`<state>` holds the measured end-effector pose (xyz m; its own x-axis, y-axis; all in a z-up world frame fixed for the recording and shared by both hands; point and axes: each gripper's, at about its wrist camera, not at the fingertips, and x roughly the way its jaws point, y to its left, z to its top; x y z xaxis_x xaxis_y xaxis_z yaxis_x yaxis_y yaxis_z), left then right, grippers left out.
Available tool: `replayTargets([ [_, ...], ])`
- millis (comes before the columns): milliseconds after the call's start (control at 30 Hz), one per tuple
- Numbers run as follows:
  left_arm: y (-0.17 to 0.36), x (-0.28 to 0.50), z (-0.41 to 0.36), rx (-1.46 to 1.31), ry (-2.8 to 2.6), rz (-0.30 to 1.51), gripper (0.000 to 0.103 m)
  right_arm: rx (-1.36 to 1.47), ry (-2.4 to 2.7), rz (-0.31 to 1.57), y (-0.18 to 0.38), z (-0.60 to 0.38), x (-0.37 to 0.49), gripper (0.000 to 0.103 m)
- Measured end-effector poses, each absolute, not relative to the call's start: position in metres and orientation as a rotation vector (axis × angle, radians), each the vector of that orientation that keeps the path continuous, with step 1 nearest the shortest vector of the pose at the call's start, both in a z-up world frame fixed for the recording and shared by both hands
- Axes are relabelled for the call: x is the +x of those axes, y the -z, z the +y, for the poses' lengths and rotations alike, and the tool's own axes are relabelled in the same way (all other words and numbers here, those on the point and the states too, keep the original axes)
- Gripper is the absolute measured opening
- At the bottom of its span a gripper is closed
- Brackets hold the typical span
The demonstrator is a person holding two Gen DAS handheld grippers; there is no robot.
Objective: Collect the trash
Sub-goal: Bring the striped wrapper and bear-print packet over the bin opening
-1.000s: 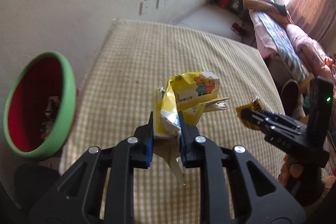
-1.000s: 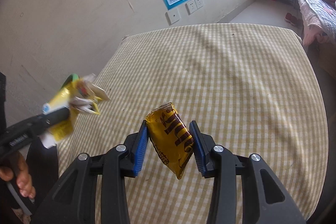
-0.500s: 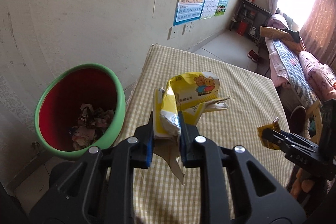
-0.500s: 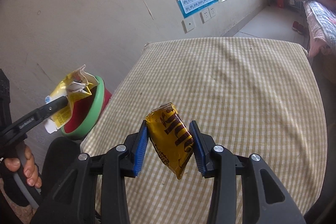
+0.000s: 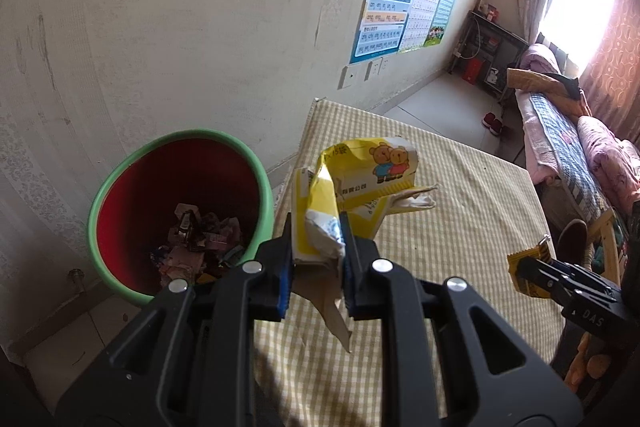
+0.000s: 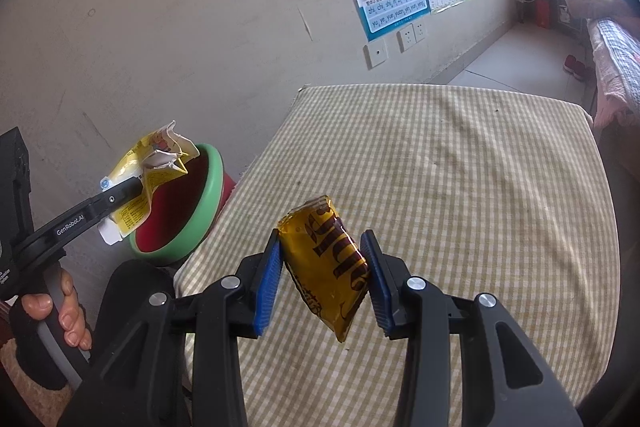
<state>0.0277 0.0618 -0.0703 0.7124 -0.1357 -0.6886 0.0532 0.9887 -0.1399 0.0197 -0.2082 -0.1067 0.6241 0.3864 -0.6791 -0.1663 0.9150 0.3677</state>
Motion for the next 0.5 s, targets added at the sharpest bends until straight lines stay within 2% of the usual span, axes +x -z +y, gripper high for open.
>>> replayTargets([
  [500, 0.073, 0.029, 0.094, -0.139, 0.042, 0.756, 0.019, 0.25, -0.406, 0.85, 0.098, -0.161, 0.034, 0.04],
])
